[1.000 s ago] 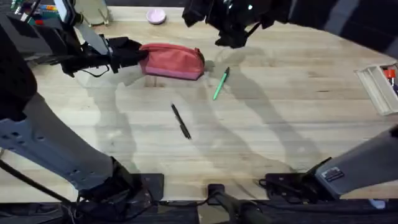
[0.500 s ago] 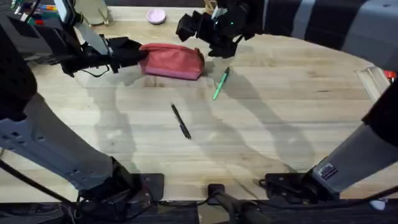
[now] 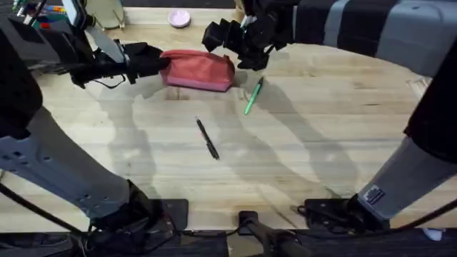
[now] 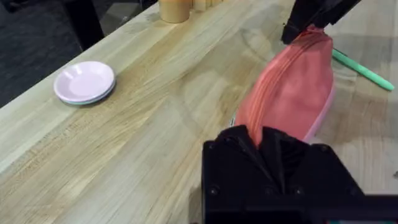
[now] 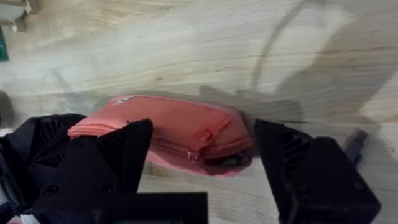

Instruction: Unzip the bag, pick up the pens from the table one at a time and place them inside, then zip the bag closed.

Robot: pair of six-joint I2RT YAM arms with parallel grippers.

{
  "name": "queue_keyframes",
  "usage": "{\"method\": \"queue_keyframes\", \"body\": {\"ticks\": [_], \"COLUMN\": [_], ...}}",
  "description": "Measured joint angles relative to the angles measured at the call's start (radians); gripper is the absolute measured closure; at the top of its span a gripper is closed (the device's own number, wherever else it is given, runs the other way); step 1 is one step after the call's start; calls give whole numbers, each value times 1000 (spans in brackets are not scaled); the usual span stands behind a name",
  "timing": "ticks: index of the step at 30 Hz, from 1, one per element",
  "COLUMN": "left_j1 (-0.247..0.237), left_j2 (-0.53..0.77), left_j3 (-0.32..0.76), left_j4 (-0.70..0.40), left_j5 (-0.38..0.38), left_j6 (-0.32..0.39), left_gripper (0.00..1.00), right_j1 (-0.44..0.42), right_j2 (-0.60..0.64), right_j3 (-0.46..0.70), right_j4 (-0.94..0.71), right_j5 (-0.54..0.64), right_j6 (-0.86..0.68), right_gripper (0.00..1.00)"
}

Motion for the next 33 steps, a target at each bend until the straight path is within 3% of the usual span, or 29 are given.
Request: {"method": "queue_keyframes", "body": {"ticks": [7, 11, 28, 33], "left_j1": [0, 0, 0, 0], "left_j2": [0, 0, 0, 0], "left_j3": [0, 0, 0, 0], "left_j4": [0, 0, 0, 0], "left_j5": [0, 0, 0, 0], "left_j6": [0, 0, 0, 0], "left_gripper": [958, 958, 959, 959], "right_j1": [6, 11, 10, 10], "right_j2": [0, 0, 0, 0], "right_j3": [0, 0, 0, 0], "right_j4": [-1, 3, -5, -5], "right_j5": [0, 0, 11, 10], "right_j6": [6, 10, 13, 20], "right_gripper": [115, 237, 929, 967]}}
